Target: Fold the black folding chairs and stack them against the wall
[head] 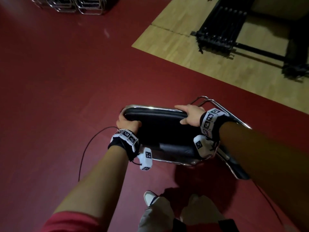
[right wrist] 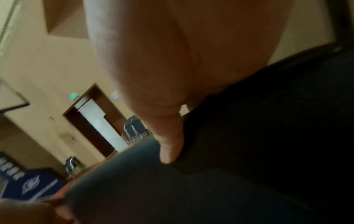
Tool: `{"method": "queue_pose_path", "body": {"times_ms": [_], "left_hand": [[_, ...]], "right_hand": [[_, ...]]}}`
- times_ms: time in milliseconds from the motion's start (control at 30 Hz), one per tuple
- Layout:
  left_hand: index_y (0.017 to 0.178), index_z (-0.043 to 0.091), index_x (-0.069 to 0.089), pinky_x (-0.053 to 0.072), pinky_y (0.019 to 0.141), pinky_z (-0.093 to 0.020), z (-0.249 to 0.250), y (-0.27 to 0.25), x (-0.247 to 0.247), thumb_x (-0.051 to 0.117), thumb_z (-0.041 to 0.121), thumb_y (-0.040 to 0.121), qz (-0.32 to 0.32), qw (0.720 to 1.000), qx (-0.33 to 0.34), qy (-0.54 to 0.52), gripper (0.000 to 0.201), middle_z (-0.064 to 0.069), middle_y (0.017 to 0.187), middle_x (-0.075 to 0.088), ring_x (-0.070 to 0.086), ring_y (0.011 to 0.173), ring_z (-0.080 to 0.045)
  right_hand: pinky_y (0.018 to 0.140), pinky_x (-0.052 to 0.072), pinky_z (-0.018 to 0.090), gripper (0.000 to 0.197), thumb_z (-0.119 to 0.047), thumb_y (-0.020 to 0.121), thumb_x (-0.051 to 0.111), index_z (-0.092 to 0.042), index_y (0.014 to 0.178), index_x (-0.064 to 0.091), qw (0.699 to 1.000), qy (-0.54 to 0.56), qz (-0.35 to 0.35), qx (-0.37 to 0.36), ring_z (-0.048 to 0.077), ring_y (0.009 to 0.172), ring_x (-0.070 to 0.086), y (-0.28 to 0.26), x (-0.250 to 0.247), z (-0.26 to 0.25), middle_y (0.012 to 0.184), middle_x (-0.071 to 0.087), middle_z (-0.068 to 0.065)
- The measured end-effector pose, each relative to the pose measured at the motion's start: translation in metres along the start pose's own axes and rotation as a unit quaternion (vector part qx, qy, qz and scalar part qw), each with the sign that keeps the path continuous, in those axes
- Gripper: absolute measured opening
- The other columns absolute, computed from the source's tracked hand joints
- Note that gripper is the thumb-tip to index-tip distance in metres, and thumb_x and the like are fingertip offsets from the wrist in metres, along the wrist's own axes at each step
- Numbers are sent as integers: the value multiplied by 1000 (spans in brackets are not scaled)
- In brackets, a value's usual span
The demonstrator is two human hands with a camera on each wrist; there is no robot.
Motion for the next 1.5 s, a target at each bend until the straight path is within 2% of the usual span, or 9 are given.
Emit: {"method": "queue_pose_path", "body": {"times_ms": [200,333,467,700,933,1067,1167,1333,1500], "left_hand": [[150,39,33,34,116,-49,13,3,-3,76,13,69,20,986,-16,164,96,-2,164,12,27,143,-37],[139,30,43,35,114,-47,17,8,-1,89,30,61,3,973,-22,230,90,-8,151,31,33,138,-35],[126,25,45,51,100,-46,7,12,19,92,51,15,-6,991,-18,134,123,-6,126,54,57,116,-30],[134,16,45,50,104,-44,16,20,34,103,19,40,9,998,-10,68,110,-9,131,56,58,119,-30],[124,10,55,53,99,-44,7,29,26,104,24,26,3,998,-16,55,110,-8,118,66,65,110,-28],[128,10,55,54,97,-41,6,24,22,103,35,24,-4,997,-15,69,117,-6,117,67,65,107,-25],[130,14,54,55,97,-43,0,29,19,96,54,8,6,998,-17,59,135,-3,118,66,64,108,-24],[130,15,49,54,98,-41,5,34,23,103,27,38,5,1000,-9,20,107,-6,119,65,64,111,-26],[124,24,53,58,92,-40,8,75,22,98,58,10,2,1000,2,-27,128,-2,116,66,68,103,-20]], "right_hand": [[113,28,42,76,-36,89,68,-47,150,24,996,-43,-34,-73,30,139,36,23,-10,-9,152,39,4],[108,36,35,76,-31,86,74,-39,150,33,995,-13,-48,-92,25,135,45,35,-24,2,150,46,-3],[105,43,35,75,-38,74,83,-34,141,48,996,27,-27,-84,21,126,54,42,-40,38,141,56,-4],[104,44,42,91,-84,48,67,-38,126,61,988,134,80,-20,21,120,56,42,-61,116,125,63,-6],[97,48,34,81,-37,73,85,-20,142,46,900,409,136,67,21,124,52,34,-27,177,138,50,5],[103,42,30,94,-37,69,88,-18,147,38,841,511,136,116,19,127,51,35,2,188,141,52,1],[95,45,28,79,-36,66,89,-21,133,49,824,526,164,130,18,116,58,35,7,191,129,60,0],[81,44,26,55,-26,74,85,-23,117,50,818,534,178,121,20,102,61,45,-3,182,116,62,2],[80,51,29,53,-31,72,85,-18,116,58,819,523,200,126,20,98,67,77,-20,171,108,69,0]]}}
Point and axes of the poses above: each hand's wrist, its own y-axis towards the middle knuckle, its own x-axis out of the palm, z = x × y, the point moved 10 cm from there along y, towards the middle knuckle
